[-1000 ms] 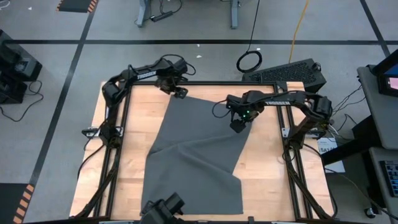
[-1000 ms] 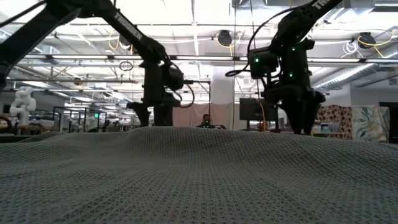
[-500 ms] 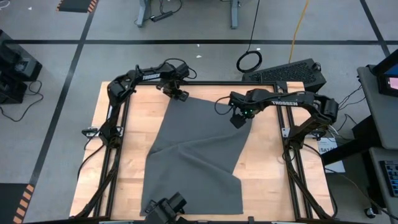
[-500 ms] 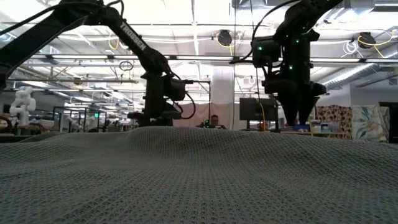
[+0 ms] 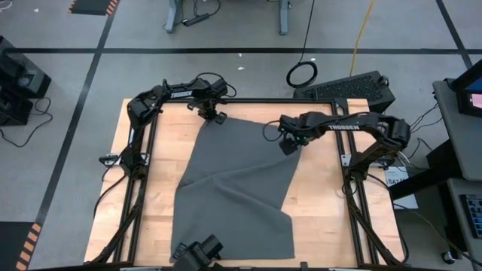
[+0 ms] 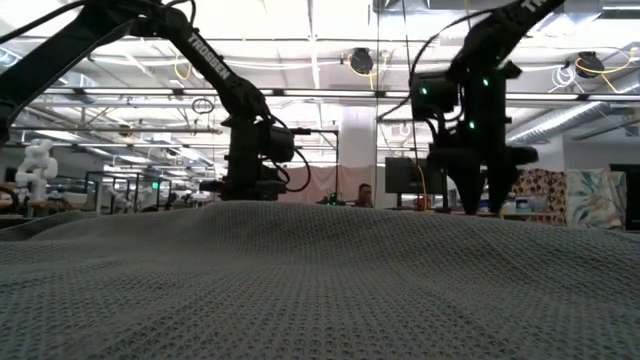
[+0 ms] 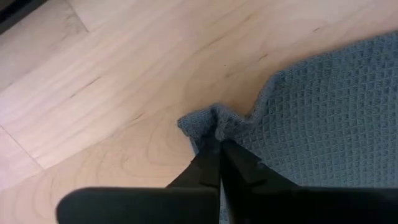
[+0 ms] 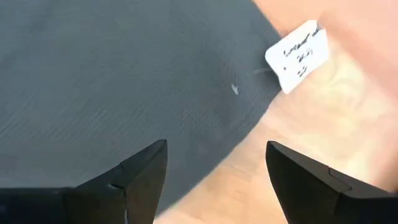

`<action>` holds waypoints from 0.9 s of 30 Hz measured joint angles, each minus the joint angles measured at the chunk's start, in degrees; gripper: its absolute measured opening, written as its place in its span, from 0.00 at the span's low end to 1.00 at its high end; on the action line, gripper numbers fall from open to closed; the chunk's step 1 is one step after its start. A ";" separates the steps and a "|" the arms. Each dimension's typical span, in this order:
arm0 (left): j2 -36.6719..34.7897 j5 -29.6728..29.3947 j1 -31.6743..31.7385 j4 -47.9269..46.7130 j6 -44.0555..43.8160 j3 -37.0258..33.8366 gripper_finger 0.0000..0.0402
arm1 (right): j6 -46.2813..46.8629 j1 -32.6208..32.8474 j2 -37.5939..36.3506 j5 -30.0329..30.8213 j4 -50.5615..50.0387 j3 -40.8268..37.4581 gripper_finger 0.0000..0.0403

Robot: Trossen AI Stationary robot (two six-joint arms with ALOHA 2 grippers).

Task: Roll towel into tight, uniform cylinder
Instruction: Roll the towel

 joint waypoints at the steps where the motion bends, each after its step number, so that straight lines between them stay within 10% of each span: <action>1: -0.28 0.00 0.04 0.03 0.00 -0.03 0.01 | 2.37 -0.19 0.04 -0.13 1.20 -1.13 0.65; 16: -0.97 0.36 0.02 -1.32 -0.02 -0.18 0.00 | 17.68 -8.32 1.08 -5.32 15.68 -7.37 0.63; 27: -1.06 0.75 0.02 -1.83 0.09 -0.16 0.00 | 14.71 -9.27 2.90 -2.69 15.60 -7.30 0.28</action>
